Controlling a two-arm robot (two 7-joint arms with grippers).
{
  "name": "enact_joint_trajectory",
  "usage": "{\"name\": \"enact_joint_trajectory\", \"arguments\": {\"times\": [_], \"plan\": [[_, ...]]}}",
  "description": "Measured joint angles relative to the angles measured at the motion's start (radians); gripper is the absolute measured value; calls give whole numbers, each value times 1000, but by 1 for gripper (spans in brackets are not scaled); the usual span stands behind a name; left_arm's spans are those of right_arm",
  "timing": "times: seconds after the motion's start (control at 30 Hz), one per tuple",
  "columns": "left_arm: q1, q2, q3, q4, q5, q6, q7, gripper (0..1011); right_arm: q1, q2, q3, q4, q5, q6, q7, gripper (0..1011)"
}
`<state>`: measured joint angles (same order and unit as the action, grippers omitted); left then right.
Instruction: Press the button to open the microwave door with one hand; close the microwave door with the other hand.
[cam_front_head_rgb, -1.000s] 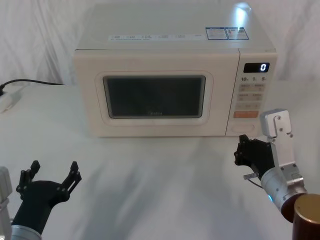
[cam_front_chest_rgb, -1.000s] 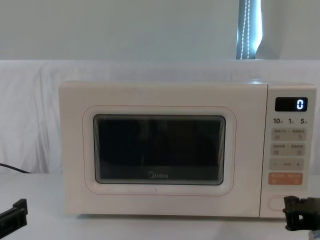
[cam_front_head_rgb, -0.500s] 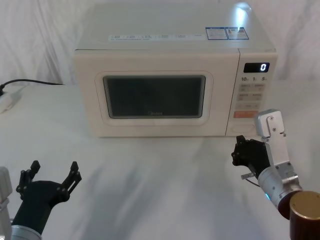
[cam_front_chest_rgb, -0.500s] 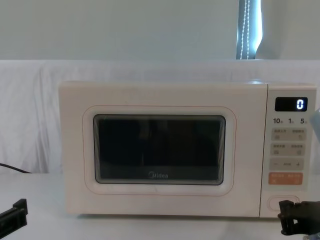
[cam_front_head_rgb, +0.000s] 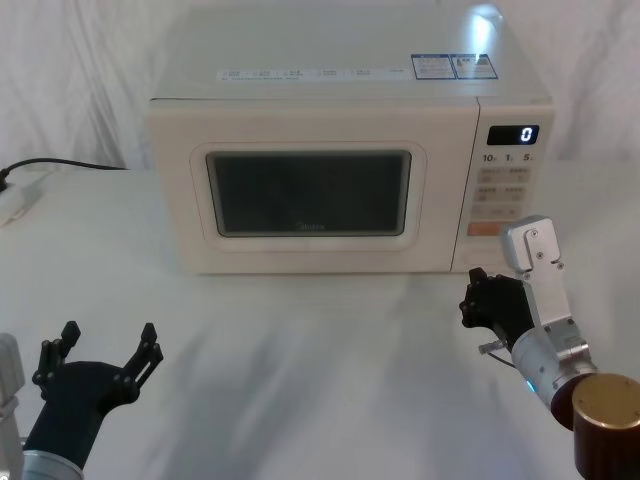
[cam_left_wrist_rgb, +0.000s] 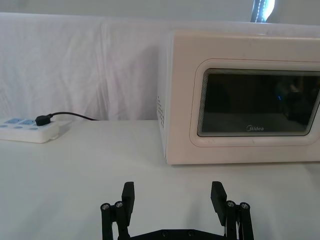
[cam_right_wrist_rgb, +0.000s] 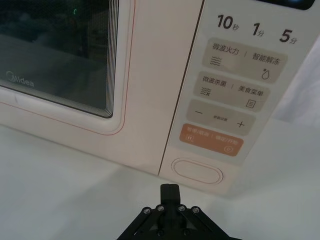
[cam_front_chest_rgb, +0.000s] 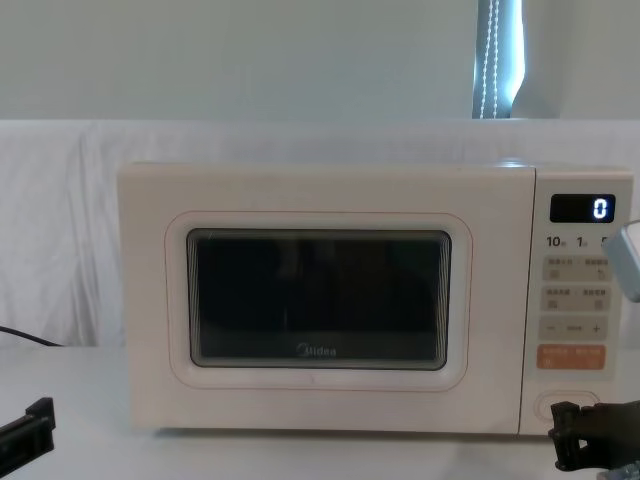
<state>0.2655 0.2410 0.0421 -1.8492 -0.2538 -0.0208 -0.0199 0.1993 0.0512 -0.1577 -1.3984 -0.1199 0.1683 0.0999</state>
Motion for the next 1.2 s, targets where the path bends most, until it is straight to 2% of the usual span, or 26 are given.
{"name": "enact_joint_trajectory", "arguments": {"times": [1.2], "plan": [[0, 0, 0, 0, 0, 0, 0, 1001, 34, -15, 6, 49, -22, -11, -25, 0]]}}
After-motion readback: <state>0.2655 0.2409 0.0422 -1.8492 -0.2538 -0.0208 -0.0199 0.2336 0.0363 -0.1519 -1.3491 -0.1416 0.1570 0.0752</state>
